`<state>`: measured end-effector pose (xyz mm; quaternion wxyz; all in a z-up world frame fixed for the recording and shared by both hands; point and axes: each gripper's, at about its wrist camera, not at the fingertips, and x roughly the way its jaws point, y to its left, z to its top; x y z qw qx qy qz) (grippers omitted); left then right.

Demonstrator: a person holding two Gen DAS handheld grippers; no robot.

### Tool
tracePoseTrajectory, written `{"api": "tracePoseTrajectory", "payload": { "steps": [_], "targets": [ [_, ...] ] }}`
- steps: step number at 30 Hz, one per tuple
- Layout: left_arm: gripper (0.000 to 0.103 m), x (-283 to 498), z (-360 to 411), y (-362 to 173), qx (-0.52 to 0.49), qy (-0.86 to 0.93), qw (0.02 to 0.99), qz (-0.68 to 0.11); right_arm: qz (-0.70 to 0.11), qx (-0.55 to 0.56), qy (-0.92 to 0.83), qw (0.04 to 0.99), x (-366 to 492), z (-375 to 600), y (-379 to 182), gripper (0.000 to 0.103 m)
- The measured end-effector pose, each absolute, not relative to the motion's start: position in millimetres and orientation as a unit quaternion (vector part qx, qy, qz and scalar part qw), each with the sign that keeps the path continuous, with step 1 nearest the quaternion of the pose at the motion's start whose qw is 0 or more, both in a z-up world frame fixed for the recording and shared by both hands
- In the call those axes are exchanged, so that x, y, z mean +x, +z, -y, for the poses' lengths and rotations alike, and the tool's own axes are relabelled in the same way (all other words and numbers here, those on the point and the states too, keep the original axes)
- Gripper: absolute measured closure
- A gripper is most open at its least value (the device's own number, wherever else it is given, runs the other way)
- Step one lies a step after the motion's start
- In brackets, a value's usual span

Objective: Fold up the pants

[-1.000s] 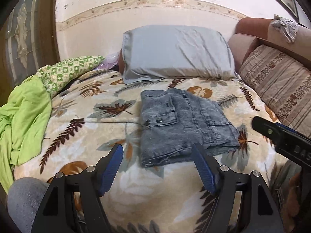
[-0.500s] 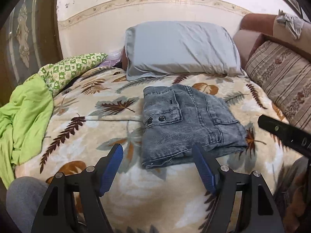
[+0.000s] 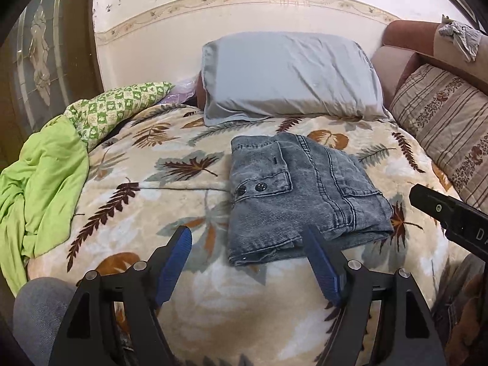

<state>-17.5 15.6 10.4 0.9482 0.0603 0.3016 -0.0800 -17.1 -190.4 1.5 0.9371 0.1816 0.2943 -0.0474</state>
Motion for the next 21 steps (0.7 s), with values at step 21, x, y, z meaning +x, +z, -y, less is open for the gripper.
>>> {"api": "tracePoseTrajectory", "payload": {
  "steps": [21],
  "targets": [
    [0.026, -28, -36, 22, 0.046, -0.070, 0.953, -0.290, -0.279, 0.128, -0.044, 0.951, -32, 168, 15, 0.021]
  ]
}}
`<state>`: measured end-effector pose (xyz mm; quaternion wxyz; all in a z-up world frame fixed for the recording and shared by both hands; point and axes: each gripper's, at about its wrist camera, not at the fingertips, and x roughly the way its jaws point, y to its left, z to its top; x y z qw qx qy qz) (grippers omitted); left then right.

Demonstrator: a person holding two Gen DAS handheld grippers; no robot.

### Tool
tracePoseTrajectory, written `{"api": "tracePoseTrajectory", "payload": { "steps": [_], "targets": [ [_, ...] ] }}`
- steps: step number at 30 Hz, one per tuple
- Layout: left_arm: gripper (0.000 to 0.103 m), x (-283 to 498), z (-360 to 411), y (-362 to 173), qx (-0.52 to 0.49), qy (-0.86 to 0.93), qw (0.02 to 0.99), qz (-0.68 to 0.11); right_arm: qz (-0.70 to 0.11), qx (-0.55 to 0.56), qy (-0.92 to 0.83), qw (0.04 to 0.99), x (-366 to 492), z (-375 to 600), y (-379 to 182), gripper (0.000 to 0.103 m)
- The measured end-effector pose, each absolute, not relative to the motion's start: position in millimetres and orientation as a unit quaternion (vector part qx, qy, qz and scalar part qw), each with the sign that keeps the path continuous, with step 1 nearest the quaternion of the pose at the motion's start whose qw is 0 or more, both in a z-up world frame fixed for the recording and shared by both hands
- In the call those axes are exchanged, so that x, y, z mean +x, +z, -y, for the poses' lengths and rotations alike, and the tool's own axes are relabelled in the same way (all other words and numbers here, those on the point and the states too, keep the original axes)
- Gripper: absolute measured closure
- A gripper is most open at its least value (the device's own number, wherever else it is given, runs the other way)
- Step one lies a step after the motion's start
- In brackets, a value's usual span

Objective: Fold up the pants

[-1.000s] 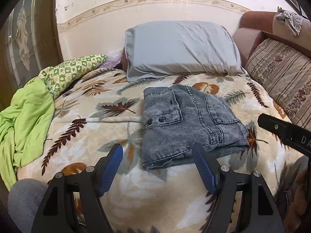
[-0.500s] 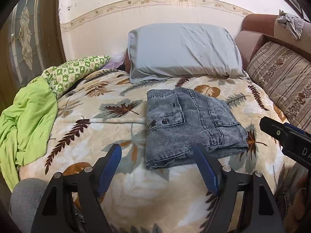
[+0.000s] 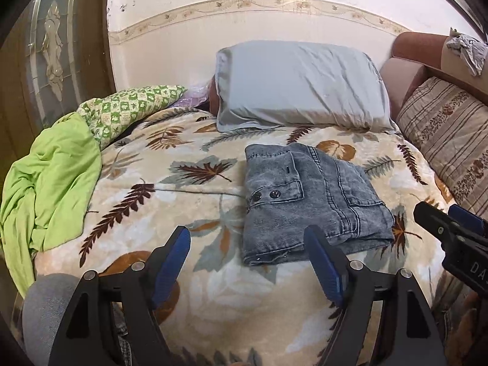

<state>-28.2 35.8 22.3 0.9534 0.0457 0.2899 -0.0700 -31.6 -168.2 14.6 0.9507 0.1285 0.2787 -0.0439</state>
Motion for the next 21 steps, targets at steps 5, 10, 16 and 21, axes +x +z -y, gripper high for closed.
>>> {"api": "tracePoseTrajectory", "payload": {
  "steps": [5, 10, 16, 21],
  "targets": [
    [0.026, -28.3, -35.4, 20.0, 0.051, -0.074, 0.953, -0.290, -0.280, 0.123, -0.041, 0.951, -30.9, 166.9, 14.4, 0.021],
    [0.026, -27.9, -36.6, 20.1, 0.052, -0.075, 0.953, -0.290, -0.284, 0.126, -0.041, 0.950, -29.1, 167.7, 12.4, 0.021],
    [0.026, -26.7, -37.5, 19.5, 0.053, -0.076, 0.954, -0.287, -0.288, 0.125, -0.039, 0.949, -26.8, 167.1, 10.7, 0.021],
    [0.026, -25.7, -38.2, 18.9, 0.053, -0.076, 0.953, -0.289, -0.291, 0.124, -0.038, 0.948, -25.5, 166.5, 9.4, 0.021]
  ]
}}
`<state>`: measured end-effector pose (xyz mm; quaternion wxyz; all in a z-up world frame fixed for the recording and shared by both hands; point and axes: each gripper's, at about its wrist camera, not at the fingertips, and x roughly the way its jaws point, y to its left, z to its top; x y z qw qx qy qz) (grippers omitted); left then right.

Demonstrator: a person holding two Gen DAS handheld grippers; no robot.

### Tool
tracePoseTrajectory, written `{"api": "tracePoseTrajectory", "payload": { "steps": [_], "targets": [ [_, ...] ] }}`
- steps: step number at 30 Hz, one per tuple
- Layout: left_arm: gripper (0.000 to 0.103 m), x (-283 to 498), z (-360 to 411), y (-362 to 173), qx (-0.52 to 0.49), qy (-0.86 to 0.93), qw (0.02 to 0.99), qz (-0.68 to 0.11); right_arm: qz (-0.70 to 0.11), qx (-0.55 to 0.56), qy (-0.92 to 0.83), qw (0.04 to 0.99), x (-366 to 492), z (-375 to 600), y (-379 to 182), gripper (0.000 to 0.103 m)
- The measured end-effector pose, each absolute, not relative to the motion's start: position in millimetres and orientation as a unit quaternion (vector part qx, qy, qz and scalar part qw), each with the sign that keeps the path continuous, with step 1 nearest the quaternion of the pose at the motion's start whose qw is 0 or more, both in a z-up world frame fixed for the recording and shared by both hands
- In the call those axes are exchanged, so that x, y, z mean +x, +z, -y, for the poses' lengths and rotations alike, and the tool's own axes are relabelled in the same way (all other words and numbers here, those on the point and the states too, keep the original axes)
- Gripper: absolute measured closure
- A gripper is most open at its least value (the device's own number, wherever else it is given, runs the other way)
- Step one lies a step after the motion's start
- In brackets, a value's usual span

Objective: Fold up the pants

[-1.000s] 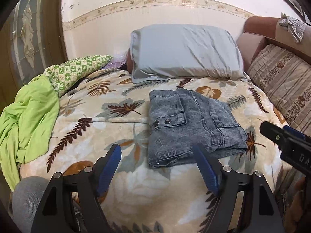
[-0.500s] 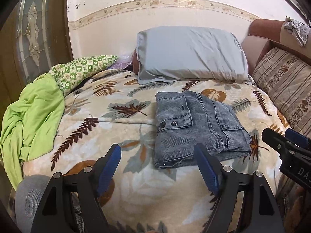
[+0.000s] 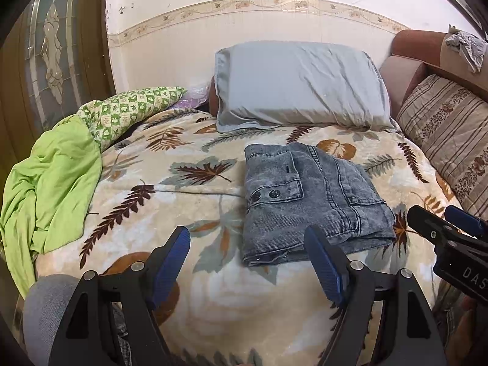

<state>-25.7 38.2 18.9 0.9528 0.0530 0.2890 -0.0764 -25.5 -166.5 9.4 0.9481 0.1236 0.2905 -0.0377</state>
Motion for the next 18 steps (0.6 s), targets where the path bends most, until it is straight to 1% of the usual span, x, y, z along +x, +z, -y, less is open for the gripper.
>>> {"api": "tracePoseTrajectory", "payload": {
  "steps": [18],
  "targets": [
    [0.026, -19.7, -36.7, 15.1, 0.057, -0.076, 0.950, -0.298, -0.295, 0.129, -0.041, 0.946, -24.8, 167.7, 7.4, 0.021]
  ]
}}
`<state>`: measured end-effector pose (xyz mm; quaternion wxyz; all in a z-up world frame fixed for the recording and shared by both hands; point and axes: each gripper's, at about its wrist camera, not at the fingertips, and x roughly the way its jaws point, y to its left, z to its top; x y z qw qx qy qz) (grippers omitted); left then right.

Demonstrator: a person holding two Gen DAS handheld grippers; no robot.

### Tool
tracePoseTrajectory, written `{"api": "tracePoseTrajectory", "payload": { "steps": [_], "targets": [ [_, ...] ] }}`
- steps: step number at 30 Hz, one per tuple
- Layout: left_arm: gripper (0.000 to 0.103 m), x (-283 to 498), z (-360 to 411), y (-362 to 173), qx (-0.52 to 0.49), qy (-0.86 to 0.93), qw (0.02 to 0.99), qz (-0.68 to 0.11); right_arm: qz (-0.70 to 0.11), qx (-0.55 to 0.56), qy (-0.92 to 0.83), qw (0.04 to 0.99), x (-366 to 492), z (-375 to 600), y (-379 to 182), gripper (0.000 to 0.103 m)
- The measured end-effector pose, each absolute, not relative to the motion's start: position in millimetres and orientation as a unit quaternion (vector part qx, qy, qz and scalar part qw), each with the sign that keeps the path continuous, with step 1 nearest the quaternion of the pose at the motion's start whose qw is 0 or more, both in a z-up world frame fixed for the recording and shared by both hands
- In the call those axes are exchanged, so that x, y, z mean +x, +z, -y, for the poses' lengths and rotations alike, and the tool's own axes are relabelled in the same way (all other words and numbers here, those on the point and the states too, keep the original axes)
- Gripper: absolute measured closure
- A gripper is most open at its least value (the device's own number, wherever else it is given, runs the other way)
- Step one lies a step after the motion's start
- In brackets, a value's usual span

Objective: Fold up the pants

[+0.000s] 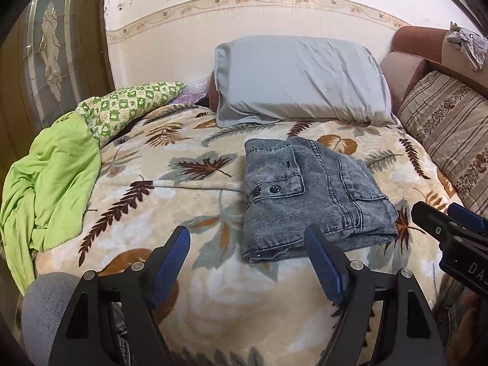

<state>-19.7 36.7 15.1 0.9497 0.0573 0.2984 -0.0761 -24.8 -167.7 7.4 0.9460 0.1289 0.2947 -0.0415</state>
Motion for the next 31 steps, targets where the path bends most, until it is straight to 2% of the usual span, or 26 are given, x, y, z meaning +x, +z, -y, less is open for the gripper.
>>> {"api": "tracePoseTrajectory", "payload": {
  "steps": [24, 31],
  "targets": [
    [0.026, -18, -38, 17, 0.049, -0.077, 0.949, -0.302, -0.308, 0.131, -0.043, 0.941, -24, 173, 0, 0.021],
    [0.025, -4, -40, 16, 0.044, -0.094, 0.941, -0.323, -0.330, 0.173, -0.038, 0.927, -19, 197, -8, 0.020]
  ]
}}
